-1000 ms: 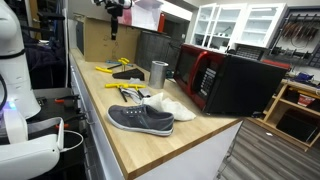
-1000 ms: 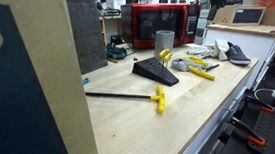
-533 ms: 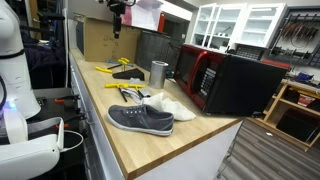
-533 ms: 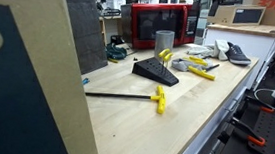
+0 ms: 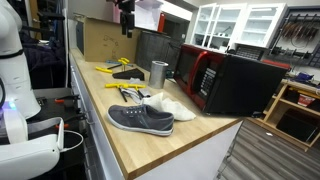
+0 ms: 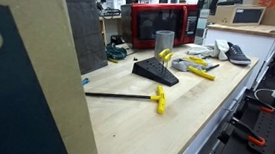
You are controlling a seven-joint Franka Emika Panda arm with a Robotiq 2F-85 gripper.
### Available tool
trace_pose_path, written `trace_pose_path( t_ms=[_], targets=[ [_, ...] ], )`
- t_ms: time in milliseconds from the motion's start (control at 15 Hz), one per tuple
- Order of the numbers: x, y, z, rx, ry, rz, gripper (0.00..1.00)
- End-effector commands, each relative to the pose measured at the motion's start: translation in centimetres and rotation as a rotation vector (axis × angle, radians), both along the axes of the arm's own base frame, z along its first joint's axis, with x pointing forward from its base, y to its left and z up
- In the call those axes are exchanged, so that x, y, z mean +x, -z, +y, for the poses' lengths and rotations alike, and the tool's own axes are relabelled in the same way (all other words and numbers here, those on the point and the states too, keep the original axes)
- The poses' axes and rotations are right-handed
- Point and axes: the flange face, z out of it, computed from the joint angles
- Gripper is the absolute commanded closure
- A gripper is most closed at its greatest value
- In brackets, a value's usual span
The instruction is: Put one wrench in the silver container then place the wrench on the black stand.
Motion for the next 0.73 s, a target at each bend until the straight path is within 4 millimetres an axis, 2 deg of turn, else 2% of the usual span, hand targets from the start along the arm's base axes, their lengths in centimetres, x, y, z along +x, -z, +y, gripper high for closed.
trace_pose_path(
  t_ms=[0, 133, 333, 400, 667],
  targets=[
    [2.0, 0.1, -2.7, -0.041, -0.065, -0.046, 0.0],
    [2.9, 0.4, -3.4, -0.054, -0.075, -0.067, 0.0],
    [3.7, -0.5, -3.6, -0.07, -0.04, -0.095, 0.0],
    [2.8, 0.6, -3.4, -0.048, -0.054, -0.076, 0.0],
    [3.0, 0.6, -3.4, -0.048, -0.053, -0.075, 0.0]
  ],
)
